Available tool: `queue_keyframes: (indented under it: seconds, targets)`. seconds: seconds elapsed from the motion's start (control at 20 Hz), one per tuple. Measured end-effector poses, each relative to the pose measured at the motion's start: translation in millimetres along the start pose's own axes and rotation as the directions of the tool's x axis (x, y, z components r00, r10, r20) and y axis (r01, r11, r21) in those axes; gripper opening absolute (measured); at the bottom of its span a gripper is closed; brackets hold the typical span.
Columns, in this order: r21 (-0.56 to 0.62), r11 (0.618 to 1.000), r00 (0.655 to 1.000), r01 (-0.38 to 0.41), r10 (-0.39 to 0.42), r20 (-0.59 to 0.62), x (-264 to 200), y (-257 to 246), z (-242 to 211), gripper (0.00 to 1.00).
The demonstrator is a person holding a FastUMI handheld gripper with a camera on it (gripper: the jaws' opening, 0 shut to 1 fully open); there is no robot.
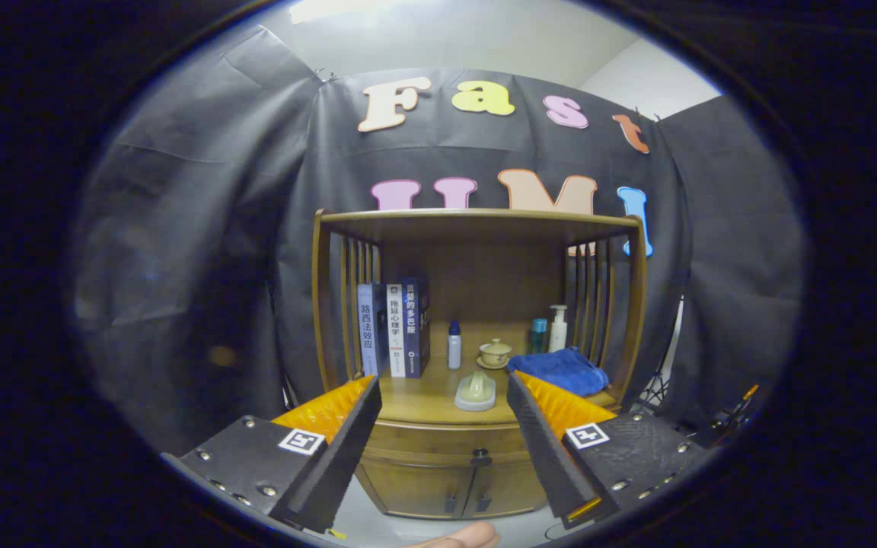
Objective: Pull open the drawer, take out the items inside it, and place them on the countertop above the cabinet.
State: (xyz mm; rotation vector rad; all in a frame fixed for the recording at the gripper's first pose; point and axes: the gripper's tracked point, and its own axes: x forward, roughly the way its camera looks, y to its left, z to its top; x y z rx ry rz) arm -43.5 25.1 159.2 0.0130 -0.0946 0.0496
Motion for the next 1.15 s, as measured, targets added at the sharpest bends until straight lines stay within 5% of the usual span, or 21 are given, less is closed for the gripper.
queue_keyframes:
  seconds: [0.4,1.15]
  targets:
    - [0.014,0.998,0.997,0.068,-0.068,-0.049,-31,-45,-31,0.99]
    - [0.009,0.997,0.997,0.072,-0.071,-0.031,-32,-57,-49,0.99]
